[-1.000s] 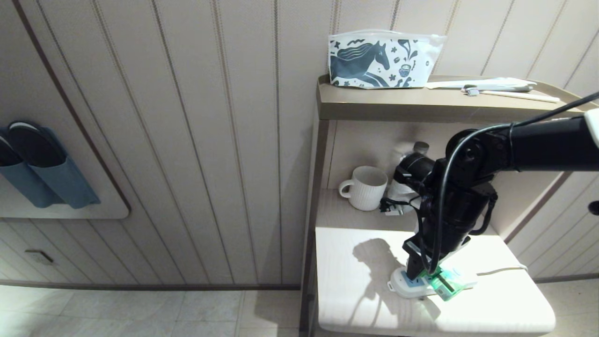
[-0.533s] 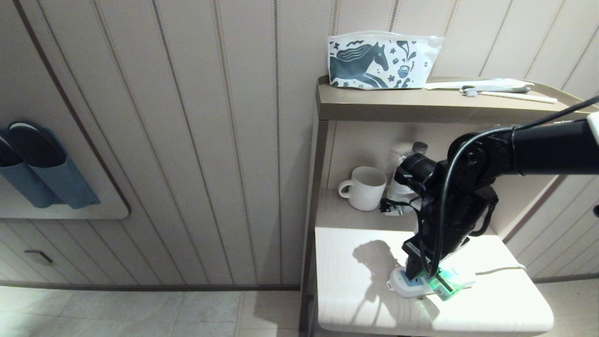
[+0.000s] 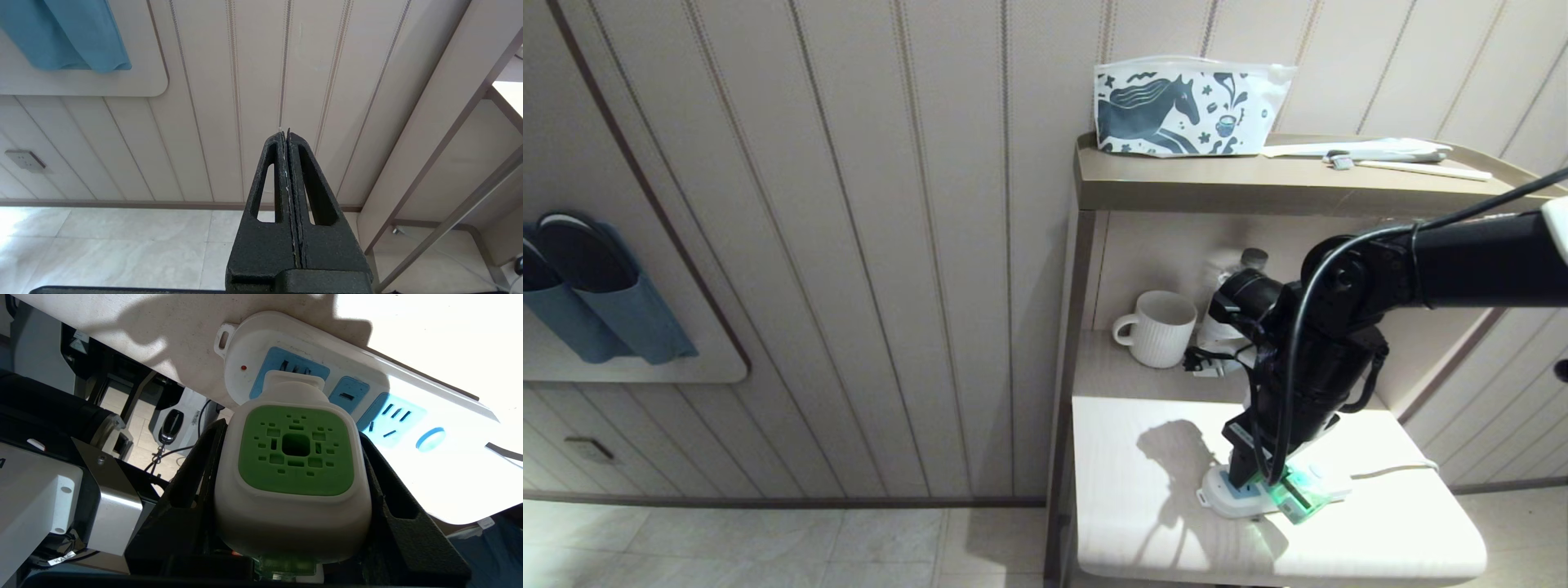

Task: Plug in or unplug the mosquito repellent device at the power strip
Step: Insert the plug into the socket

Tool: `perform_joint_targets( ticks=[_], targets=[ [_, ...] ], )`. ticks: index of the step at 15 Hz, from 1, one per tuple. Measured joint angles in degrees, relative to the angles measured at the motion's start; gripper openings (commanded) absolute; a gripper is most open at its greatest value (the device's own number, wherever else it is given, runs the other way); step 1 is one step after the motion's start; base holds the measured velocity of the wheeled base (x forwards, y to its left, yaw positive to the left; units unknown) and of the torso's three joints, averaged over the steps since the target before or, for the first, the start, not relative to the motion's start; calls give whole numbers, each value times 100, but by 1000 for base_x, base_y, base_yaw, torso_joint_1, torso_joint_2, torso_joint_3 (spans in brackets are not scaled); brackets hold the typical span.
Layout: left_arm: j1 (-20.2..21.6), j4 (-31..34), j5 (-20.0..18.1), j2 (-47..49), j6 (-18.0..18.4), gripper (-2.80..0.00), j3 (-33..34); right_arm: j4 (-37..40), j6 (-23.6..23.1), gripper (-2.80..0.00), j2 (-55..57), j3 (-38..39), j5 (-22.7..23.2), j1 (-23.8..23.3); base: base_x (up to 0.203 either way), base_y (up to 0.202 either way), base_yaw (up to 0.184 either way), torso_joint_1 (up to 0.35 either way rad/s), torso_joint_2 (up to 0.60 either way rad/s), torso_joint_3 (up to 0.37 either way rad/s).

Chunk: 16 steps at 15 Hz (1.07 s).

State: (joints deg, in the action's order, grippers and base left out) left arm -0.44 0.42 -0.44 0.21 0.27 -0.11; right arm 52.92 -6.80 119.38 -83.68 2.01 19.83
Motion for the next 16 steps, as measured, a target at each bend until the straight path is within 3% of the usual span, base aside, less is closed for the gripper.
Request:
perform_joint_targets(
  ticks=[16],
  targets=[
    [0,2,0,0,-2,-280,-5,-373,35,-280,206,77,7,37,0,0,0,0,0,0]
  ],
)
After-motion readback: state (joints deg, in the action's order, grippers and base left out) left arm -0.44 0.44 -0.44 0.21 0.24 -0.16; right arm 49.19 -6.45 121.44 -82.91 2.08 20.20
